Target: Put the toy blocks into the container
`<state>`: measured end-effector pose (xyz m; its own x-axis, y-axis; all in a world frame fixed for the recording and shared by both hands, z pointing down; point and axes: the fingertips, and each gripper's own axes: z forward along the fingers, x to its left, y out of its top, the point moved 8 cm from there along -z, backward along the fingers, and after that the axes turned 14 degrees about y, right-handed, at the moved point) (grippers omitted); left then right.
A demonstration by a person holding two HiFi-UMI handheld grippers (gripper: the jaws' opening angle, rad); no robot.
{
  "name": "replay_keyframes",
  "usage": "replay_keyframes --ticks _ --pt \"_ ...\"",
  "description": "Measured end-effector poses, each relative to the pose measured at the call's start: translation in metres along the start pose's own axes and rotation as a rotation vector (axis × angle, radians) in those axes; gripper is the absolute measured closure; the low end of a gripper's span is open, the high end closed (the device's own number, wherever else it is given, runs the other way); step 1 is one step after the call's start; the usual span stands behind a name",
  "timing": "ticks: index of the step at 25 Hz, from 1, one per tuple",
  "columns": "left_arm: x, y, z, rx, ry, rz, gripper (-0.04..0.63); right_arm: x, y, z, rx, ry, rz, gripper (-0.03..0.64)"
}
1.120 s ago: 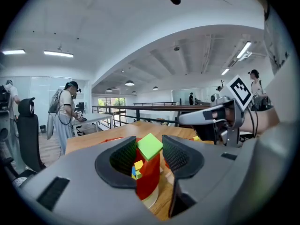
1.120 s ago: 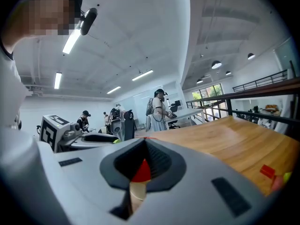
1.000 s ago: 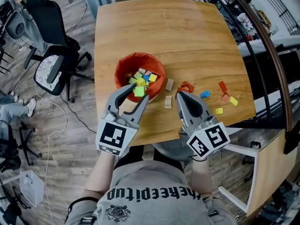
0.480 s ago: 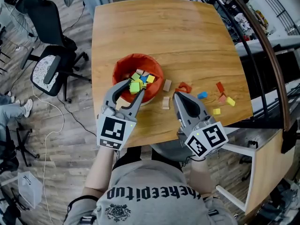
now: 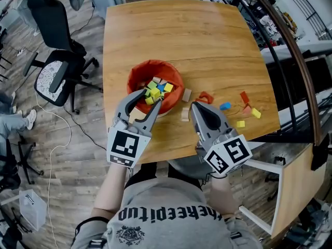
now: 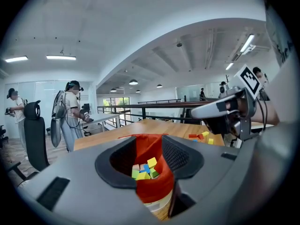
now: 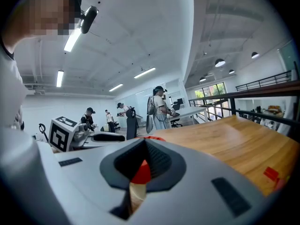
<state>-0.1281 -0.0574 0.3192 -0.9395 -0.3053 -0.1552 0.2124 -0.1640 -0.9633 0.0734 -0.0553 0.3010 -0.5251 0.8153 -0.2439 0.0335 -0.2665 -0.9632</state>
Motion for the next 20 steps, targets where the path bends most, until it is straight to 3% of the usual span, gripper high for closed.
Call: replay_keyframes --ticks 7,20 --pt "-0.002 0.007 -0.012 -0.054 -0.029 0.003 0.556 0.014 0.004 0.01 -0.005 0.026 -0.024 0.606" --pt "0.0 0.019 -0.037 -0.126 -0.173 -0.085 0.581 0.047 0.005 0.024 -0.012 0.028 -0.069 0.606"
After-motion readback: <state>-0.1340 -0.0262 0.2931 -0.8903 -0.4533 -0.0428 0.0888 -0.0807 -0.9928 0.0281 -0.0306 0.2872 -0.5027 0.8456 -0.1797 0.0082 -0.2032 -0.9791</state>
